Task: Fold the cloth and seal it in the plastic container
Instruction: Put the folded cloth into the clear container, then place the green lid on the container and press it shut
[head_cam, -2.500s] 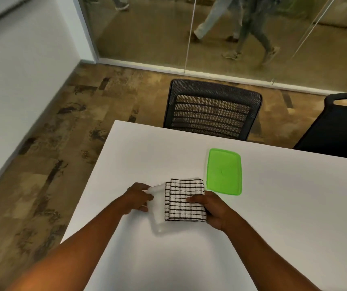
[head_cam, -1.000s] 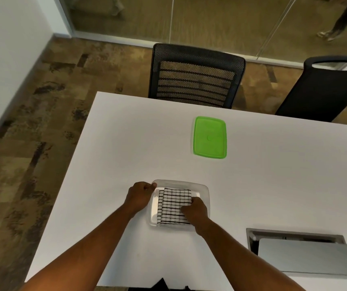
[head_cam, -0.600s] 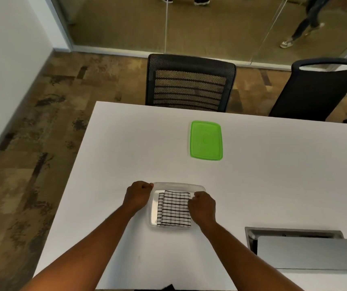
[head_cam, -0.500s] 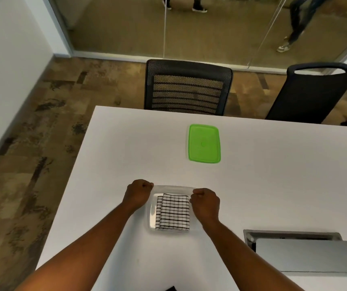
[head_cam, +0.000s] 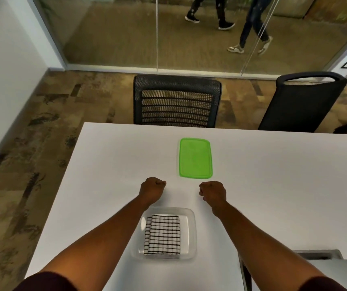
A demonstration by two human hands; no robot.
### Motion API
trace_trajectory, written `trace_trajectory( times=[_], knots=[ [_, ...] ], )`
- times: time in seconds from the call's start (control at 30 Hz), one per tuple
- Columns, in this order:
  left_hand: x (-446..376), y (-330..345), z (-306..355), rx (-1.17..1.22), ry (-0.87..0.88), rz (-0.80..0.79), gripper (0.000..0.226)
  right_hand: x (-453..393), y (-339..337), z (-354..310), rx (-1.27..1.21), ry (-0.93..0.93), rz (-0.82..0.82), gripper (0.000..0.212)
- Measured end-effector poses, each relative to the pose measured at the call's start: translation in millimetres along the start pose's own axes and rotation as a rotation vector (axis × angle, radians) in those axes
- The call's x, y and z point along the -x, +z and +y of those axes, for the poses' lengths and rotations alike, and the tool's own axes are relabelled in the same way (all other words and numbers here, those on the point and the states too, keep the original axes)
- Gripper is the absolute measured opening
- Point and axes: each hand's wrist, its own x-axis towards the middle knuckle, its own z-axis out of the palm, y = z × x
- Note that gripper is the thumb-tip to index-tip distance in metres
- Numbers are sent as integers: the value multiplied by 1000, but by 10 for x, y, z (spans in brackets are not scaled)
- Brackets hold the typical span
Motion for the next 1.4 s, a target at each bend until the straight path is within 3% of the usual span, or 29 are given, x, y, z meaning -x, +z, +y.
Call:
trace_trajectory(
  times=[0.1,0.17,0.27,0.43,0.63,0.7,0.73,0.77,0.83,0.93,1.0,1.07,1.17,1.4],
  knots=[
    [-188,118,225,-7,-37,3,34,-258,-13,-95,-23,21,-3,12],
    [-340,182,354,-15,-72,-1,37,-449,-19,-133,16,20,-12,21],
    [-571,259,512,-6,-92,-19,38,-691,-26,-205,60,20,-31,12],
    [-987,348,703,-130,-92,-46,36,-1116,-30,-328,281,-49,46,28],
    [-1353,517,807,31,-105,-158,40,-1543,23,-413,309,0,80,47],
    [-1386,572,829,30,-92,-182,14,-1598,41,-409,345,-5,71,43],
    [-1429,602,826,42,-91,-184,11,-1626,61,-404,361,-12,66,35],
    [-1480,640,808,53,-111,-179,28,-1644,82,-397,374,-15,67,25],
    [-1495,661,772,112,-140,-185,37,-1659,105,-371,386,-10,64,11],
    [-1418,626,753,211,-192,-213,6,-1592,114,-340,330,-4,66,38],
    [-1354,604,742,244,-209,-207,44,-1509,92,-325,290,-9,79,50],
    [-1245,552,708,262,-198,-180,59,-1415,68,-313,255,-15,86,49],
    [-1073,452,617,343,-216,-182,62,-1249,23,-323,195,-41,101,43],
    [-638,256,422,563,-171,-199,42,-781,-62,-356,-42,-131,117,30]
  ],
)
